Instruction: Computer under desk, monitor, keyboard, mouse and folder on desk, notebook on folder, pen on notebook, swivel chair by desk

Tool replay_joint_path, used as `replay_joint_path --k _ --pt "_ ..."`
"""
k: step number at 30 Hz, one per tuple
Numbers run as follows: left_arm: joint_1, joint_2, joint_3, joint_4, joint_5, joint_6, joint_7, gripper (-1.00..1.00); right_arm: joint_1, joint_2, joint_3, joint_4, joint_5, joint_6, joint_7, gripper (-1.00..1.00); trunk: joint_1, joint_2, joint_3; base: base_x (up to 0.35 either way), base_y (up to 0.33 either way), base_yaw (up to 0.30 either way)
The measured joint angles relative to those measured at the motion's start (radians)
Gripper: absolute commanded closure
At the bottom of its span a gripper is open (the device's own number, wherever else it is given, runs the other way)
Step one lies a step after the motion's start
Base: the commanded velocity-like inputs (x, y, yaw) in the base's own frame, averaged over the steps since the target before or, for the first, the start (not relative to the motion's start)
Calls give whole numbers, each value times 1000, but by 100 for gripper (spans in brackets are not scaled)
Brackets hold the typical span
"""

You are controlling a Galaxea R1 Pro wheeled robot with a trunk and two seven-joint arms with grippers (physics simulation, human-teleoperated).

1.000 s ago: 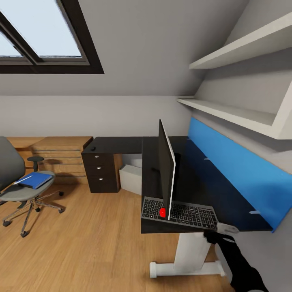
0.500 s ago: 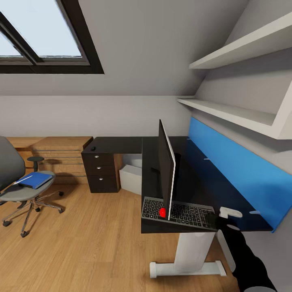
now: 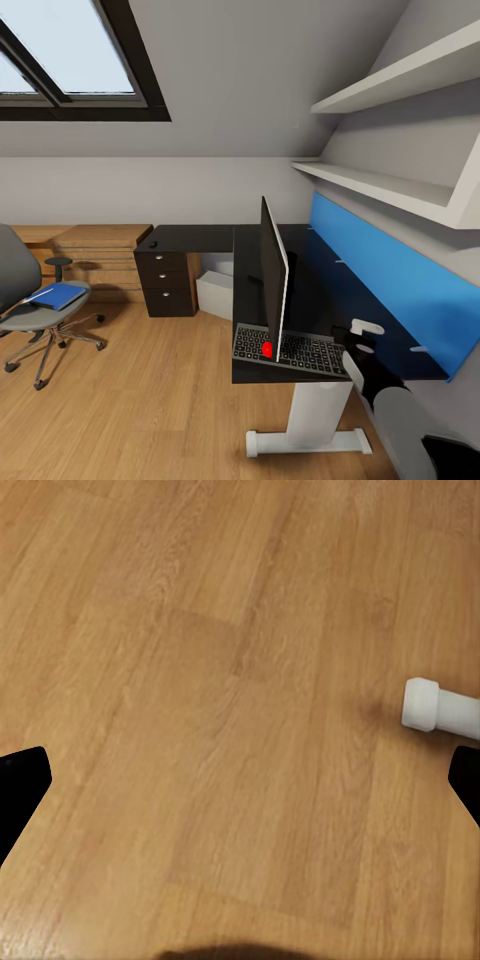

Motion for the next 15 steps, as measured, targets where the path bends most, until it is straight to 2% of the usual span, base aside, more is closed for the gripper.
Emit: replay_joint_path --k 3,8,15 --pt "-1 0 0 0 0 0 -1 -100 -34 -5 7 85 4 -68 0 -100 0 0 0 0 0 0" --pt "0 0 0 -1 0 -1 -3 -100 -51 -8 15 130 6 -107 34 -100 0 0 0 14 0 0" --pt "0 1 0 0 0 -3 -4 -100 -57 -13 18 150 7 -106 93 -100 -1 0 0 239 0 0"
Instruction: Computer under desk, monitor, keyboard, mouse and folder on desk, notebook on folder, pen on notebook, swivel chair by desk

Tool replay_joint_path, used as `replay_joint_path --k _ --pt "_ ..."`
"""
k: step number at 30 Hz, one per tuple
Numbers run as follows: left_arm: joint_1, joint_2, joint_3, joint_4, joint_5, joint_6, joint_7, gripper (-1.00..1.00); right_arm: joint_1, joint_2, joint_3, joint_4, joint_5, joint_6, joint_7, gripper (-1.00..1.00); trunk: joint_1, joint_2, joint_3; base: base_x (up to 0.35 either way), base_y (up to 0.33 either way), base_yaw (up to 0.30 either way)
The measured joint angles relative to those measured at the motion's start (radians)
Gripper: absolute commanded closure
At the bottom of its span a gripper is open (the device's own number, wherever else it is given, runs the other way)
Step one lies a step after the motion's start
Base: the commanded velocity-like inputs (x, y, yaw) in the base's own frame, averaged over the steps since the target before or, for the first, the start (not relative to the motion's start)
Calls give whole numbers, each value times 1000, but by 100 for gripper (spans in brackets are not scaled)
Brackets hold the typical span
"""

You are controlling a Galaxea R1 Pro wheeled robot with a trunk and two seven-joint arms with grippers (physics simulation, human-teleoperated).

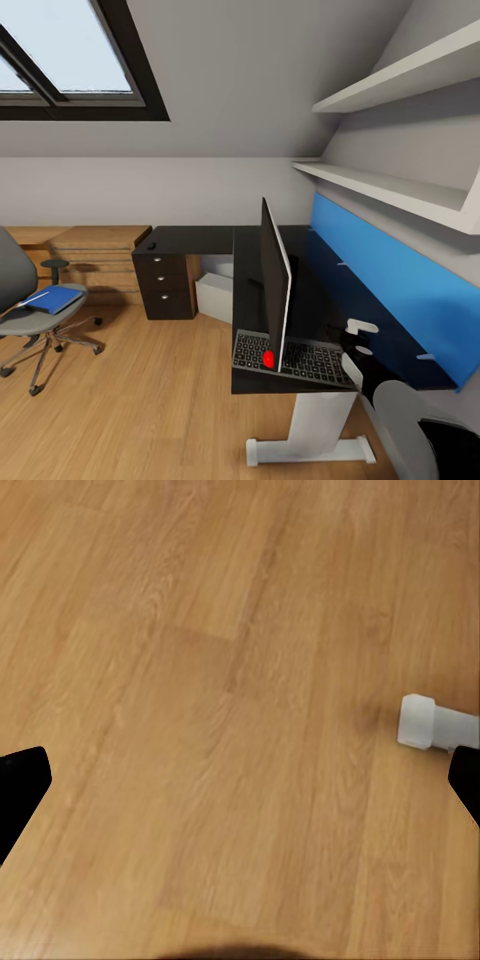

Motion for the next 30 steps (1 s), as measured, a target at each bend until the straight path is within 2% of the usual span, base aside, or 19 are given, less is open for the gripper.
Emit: replay_joint_path --k 5,11,18,30 --pt "0 0 0 0 0 0 0 -100 -1 -9 0 1 -2 57 8 -100 0 0 0 288 0 0" --pt "1 -1 0 0 -1 1 0 -100 -1 -16 -4 2 -5 106 11 -100 0 0 0 80 0 0" --pt "0 0 0 0 -1 0 0 -100 -1 -17 -6 4 -6 208 12 -100 0 0 0 139 0 0" --pt "0 1 0 0 -1 2 0 -100 -1 -34 -8 5 -7 239 11 -100 0 0 0 122 0 0"
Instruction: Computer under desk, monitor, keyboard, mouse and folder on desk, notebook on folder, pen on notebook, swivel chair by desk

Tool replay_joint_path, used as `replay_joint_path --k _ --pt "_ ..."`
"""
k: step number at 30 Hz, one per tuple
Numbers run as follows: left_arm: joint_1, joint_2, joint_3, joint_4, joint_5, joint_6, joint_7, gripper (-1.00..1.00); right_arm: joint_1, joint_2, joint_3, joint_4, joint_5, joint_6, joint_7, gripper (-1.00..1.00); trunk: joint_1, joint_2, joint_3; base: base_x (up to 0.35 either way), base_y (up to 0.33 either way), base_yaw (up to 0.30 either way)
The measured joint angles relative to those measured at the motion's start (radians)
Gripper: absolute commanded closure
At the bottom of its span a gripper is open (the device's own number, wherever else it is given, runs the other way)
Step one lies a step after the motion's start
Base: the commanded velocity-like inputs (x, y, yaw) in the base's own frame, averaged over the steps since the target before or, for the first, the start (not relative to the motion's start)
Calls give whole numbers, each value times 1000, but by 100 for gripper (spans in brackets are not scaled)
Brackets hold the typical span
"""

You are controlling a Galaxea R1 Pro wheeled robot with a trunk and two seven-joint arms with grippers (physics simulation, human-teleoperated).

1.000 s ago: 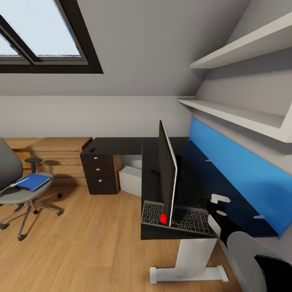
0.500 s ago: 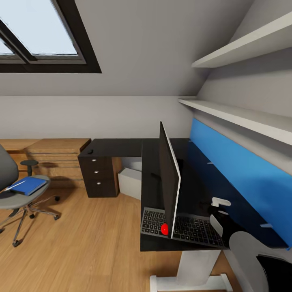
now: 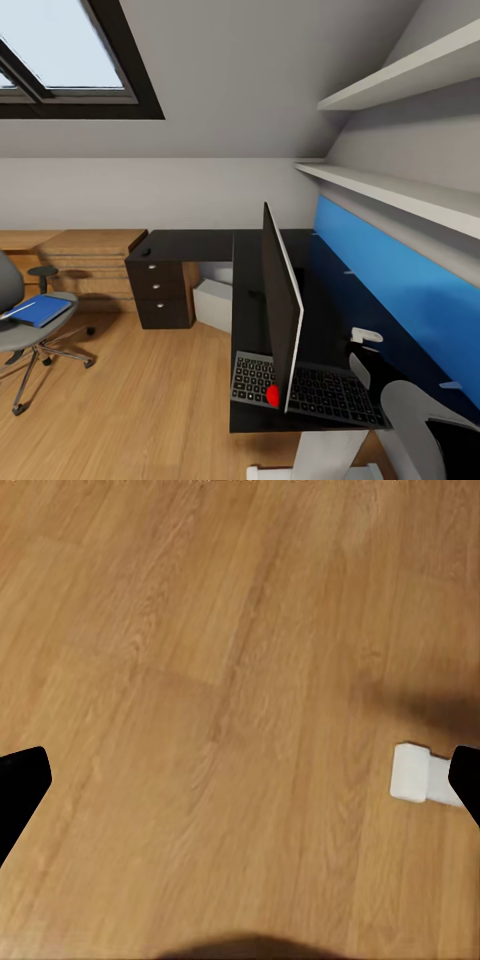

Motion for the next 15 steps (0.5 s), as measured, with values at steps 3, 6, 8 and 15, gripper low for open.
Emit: replay_joint_path --k 3,6,8,15 --pt "0 0 0 0 0 0 0 -100 0 -2 0 -1 0 14 0 -100 0 0 0 141 0 0" --pt "0 -1 0 -1 0 -1 0 -100 0 -2 0 -2 0 35 0 -100 0 0 0 60 0 0" --pt "0 -1 0 -1 0 -1 0 -100 0 -2 0 -2 0 44 0 -100 0 0 0 31 0 0" --pt "0 -1 1 -1 0 -1 0 -100 0 -2 2 -3 2 71 -1 -100 0 0 0 10 0 0"
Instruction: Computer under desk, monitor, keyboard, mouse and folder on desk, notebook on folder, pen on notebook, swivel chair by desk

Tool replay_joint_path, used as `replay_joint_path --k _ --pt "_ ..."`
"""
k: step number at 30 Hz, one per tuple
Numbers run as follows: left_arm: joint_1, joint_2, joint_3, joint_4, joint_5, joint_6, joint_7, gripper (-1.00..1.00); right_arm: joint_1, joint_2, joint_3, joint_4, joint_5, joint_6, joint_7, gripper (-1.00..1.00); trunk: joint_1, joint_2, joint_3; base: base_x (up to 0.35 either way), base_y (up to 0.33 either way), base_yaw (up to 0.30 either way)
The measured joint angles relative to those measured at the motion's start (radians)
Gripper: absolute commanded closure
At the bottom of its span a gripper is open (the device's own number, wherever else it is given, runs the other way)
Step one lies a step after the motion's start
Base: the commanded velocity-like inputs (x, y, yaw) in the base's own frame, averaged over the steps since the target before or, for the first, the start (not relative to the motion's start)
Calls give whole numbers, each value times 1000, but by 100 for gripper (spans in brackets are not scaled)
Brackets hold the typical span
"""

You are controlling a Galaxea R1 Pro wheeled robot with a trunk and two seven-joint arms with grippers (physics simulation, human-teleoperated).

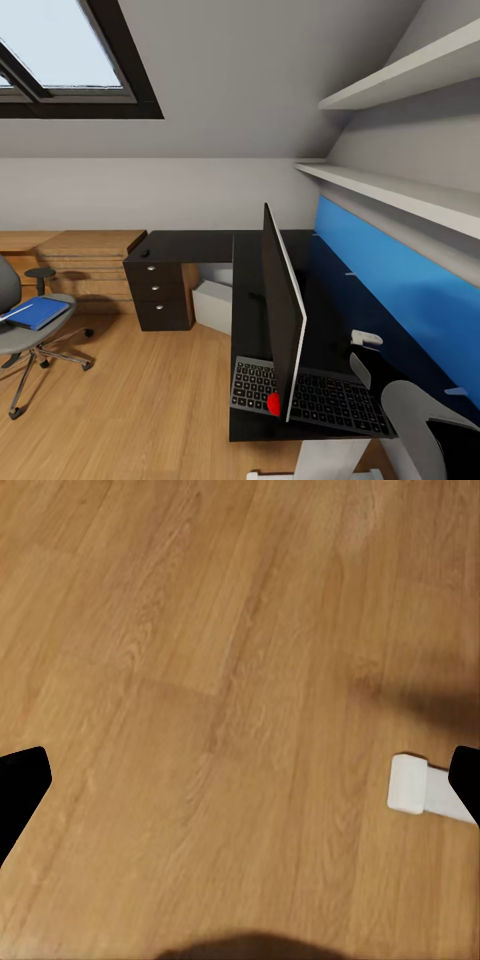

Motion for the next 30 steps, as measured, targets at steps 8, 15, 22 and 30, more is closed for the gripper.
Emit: replay_joint_path --k 8,15,22,30 --pt "0 0 1 0 1 1 2 -100 0 1 5 0 2 29 2 -100 23 -42 -19 1 0 0" --pt "0 0 1 0 2 0 4 -100 0 1 8 0 3 27 3 -100 42 -77 -35 0 0 0" --pt "0 0 1 0 2 0 5 -100 0 1 9 0 3 28 2 -100 42 -77 -35 0 0 0" --pt "0 0 1 0 2 0 6 -100 0 1 9 0 3 31 3 -100 42 -77 -35 0 0 0"
